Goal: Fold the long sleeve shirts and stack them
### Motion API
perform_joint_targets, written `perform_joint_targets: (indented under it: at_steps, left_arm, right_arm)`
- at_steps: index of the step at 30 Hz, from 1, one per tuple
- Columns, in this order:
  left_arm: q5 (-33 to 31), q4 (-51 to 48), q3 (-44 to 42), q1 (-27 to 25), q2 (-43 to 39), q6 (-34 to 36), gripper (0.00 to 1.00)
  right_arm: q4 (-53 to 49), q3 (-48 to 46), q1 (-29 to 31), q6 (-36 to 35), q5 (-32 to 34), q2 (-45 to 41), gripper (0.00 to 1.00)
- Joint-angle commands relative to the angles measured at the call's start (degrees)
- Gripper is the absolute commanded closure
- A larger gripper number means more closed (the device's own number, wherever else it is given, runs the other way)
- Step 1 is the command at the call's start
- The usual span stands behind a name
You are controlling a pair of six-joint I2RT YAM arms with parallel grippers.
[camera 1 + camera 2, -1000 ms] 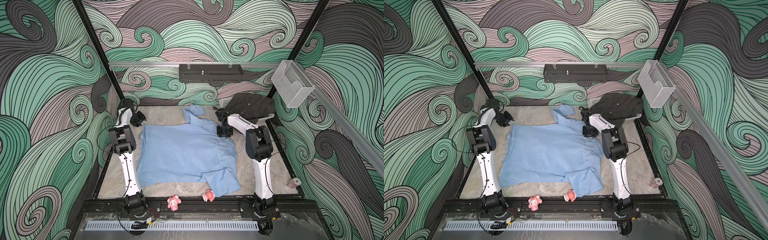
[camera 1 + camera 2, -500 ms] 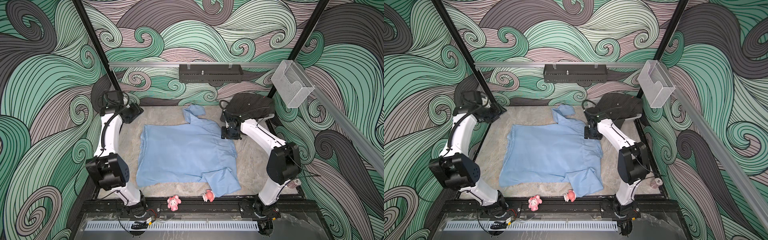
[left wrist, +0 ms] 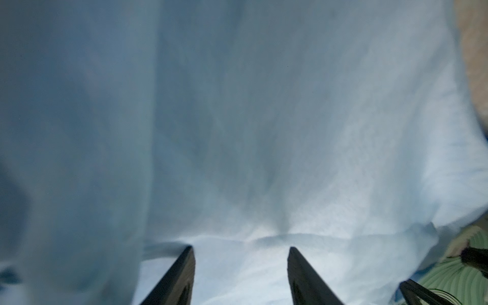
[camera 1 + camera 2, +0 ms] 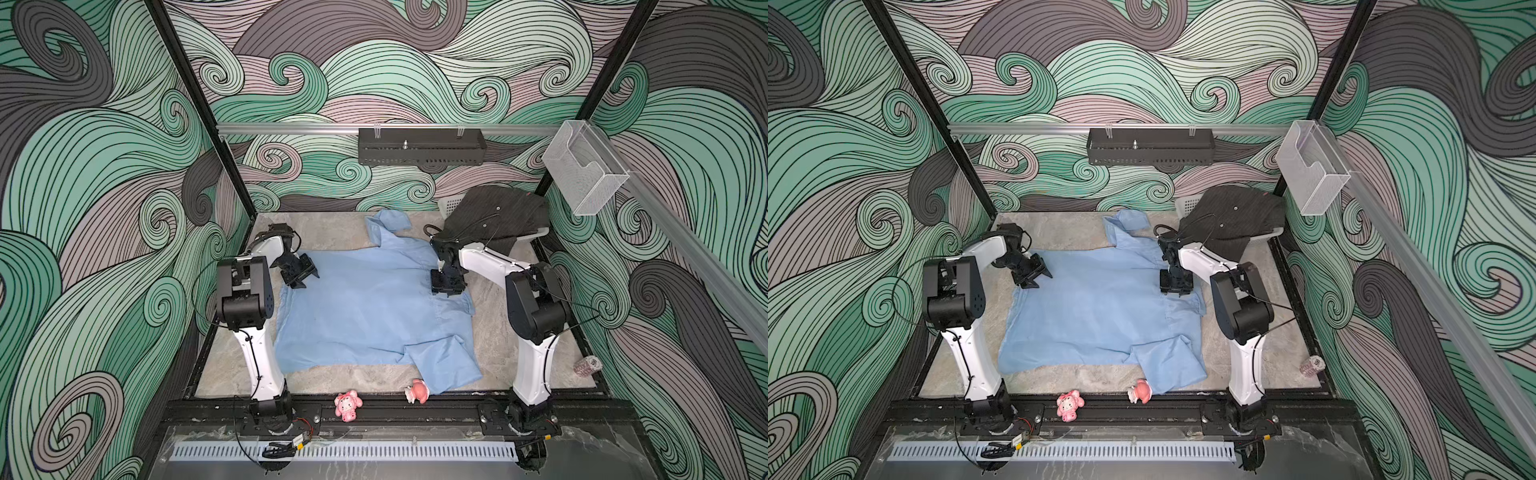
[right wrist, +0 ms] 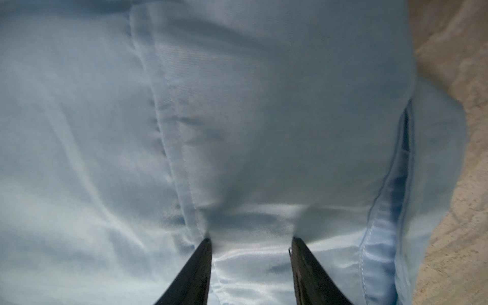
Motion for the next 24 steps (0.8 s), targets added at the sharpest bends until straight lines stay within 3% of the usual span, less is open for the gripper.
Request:
perform_joint_targets:
  at_steps: [1,4,8,11,17,19,24]
  left_arm:
    - [-12.5,-9.8,7.7,3.1,2.7,3.1,0.38]
    - [-18.5,-13.3,12.0,6.9,3.7,4.6,0.36]
    - [-19.7,-16.3,15.7,10.7,3.0,5.4,0.36]
    - [-12.9,-12.5,11.7,10.0,-2.3,5.8,0.36]
    - [3.7,-0.9,-3.0,2.9,-14.6,2.1,0.37]
    - [5.6,1.4,-7.4,1.1,-14.7,0.2,0.38]
    - [3.2,2.8,-11.1,0.6,-7.4,-2.9,0.41]
  right_arm:
    - [-0.4,1.5,0.0,-0.5,0.2,1.0,0.49]
    - [-0.9,1.7,-0.3,-0.7,1.1,1.7,0.49]
    - [-1.7,1.8,-0.7,-1.2,1.5,2.2,0.49]
    - [-1.8,1.6,-0.8,-1.4,1.9,2.1,0.49]
    - [-2.1,1.5,-1.1,-2.0,2.7,2.6,0.50]
    - [-2.1,1.5,-1.5,-2.0,2.8,3.2,0.51]
    - [-2.2,2.1,-2.6,-1.3,3.9,5.0,0.52]
